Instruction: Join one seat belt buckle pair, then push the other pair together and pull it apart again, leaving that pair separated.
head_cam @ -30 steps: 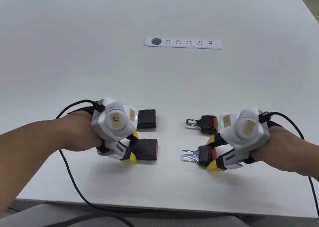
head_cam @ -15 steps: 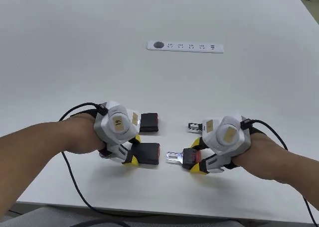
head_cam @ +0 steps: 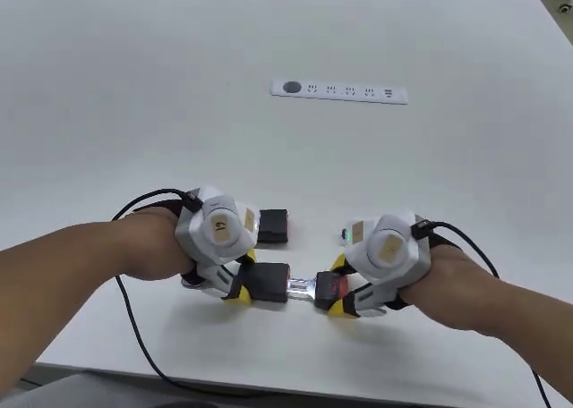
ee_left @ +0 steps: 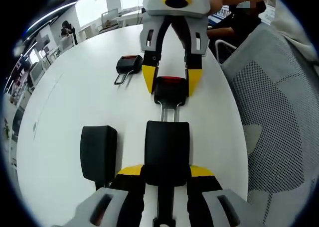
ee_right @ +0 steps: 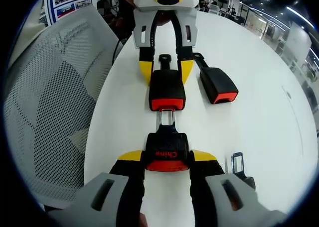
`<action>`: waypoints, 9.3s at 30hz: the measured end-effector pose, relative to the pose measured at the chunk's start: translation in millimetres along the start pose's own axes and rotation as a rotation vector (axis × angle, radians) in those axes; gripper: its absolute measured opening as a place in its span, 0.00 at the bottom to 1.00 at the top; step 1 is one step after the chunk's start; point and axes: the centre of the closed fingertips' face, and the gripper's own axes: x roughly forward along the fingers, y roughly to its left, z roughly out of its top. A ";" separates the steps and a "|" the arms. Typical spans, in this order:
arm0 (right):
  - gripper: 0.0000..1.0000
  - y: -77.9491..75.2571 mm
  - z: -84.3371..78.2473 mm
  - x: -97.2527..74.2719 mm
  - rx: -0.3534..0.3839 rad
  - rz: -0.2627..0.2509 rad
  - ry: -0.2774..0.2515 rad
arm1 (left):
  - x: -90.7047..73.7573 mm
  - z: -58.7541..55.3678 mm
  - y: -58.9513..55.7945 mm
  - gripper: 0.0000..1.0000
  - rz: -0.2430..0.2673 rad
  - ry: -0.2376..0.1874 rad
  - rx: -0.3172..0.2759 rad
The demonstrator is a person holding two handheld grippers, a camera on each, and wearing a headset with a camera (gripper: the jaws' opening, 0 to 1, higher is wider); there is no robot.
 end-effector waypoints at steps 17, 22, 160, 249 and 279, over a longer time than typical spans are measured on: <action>0.33 -0.2 5.5 4.2 -0.006 0.007 -0.036 | 0.9 -1.8 0.7 0.33 0.000 0.015 0.009; 0.33 -1.4 7.5 4.7 0.009 0.002 -0.050 | 0.8 -1.5 0.5 0.33 0.000 0.017 0.016; 0.38 -71.6 -15.0 -50.9 0.118 -0.167 -0.065 | -34.2 36.0 66.3 0.44 0.139 -0.129 -0.094; 0.32 -95.4 17.8 11.5 0.035 -0.055 -0.070 | 4.5 6.7 90.8 0.33 0.008 -0.011 0.003; 0.31 -91.4 27.6 16.7 0.034 -0.047 -0.103 | 1.1 14.8 83.0 0.33 -0.003 -0.010 0.035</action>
